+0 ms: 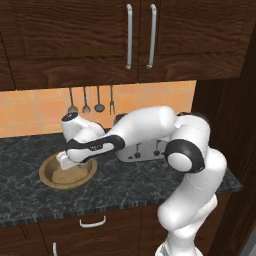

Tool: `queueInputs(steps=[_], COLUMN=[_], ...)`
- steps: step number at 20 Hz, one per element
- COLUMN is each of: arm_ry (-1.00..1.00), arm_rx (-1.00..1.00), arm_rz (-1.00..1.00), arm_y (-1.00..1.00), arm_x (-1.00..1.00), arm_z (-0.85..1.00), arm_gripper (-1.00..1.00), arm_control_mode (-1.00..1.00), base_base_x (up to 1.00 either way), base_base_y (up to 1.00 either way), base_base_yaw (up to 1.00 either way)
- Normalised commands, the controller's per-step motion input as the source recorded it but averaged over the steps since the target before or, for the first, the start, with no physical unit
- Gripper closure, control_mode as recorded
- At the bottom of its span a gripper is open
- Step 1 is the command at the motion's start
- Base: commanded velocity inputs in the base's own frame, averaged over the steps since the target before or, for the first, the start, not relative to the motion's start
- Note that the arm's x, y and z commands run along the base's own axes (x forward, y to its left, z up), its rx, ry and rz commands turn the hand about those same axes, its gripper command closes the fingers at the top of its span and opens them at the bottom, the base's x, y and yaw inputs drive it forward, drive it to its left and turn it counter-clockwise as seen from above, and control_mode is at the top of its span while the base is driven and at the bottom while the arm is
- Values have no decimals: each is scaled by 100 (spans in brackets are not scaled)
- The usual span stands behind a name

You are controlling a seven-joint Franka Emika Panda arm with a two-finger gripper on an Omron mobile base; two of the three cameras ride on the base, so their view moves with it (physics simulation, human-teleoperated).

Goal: Grab a lemon wedge from the fridge and one ice cube from the ice bowl, and put them in the glass of lemonade.

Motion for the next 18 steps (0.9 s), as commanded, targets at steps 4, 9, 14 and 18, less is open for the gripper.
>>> queueInputs(steps=[4,9,14,18], arm_ry=[-26,-24,-21,-20], arm_rx=[2,2,1,1], arm_rz=[0,0,0,0], arm_y=[-100,-100,-100,-100], arm_x=[-46,-53,-45,-33], arm_z=[83,81,67,56], arm_gripper=[100,100,100,100], arm_control_mode=[-100,-100,-100,-100], base_base_x=[0,0,0,0], base_base_y=[0,0,0,0], base_base_yaw=[0,0,0,0])
